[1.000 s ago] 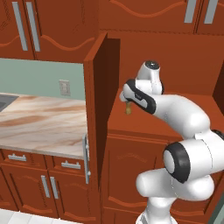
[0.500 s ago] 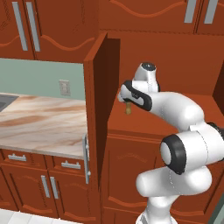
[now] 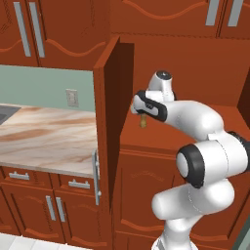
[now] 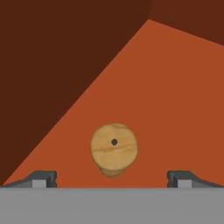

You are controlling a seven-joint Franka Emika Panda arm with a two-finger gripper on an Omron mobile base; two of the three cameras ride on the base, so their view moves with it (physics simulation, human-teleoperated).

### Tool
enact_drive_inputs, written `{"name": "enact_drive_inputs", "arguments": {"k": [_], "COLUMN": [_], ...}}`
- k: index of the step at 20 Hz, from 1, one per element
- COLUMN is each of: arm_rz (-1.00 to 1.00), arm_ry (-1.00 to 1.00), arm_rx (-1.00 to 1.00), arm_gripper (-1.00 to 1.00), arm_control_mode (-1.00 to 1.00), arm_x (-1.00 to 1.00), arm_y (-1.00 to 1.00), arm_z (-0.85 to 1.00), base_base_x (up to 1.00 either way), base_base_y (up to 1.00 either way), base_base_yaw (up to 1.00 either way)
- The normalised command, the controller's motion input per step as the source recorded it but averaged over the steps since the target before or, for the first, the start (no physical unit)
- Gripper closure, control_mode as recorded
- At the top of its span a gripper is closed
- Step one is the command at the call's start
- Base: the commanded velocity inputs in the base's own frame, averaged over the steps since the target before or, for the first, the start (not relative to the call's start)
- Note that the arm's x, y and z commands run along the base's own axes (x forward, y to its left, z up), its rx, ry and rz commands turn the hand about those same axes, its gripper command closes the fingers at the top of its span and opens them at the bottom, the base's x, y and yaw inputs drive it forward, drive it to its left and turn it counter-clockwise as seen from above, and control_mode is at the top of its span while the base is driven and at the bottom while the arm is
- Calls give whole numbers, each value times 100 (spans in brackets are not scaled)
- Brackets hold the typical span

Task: Take 2 condiments from the cabinet and move them on the counter near the stove.Make sure the condiments are lined up with each other, next to each other.

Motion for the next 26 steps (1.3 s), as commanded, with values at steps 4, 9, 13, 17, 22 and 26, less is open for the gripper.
{"name": "enact_drive_inputs", "arguments": {"k": [4, 9, 13, 17, 22, 26], "arm_rz": [0, 0, 0, 0, 0, 0], "arm_ry": [0, 0, 0, 0, 0, 0], "arm_rx": [0, 0, -1, -2, -1, 0], "arm_gripper": [-100, -100, -100, -100, -100, -100], "arm_control_mode": [-100, -100, -100, -100, -100, -100], "arm_x": [12, 9, 8, 10, 8, 0], "arm_y": [0, 0, 0, 2, 2, 0], "arm_z": [-6, -6, -8, -10, -7, -1], "base_base_x": [0, 0, 0, 0, 0, 0], "base_base_y": [0, 0, 0, 0, 0, 0], "base_base_yaw": [0, 0, 0, 0, 0, 0]}}
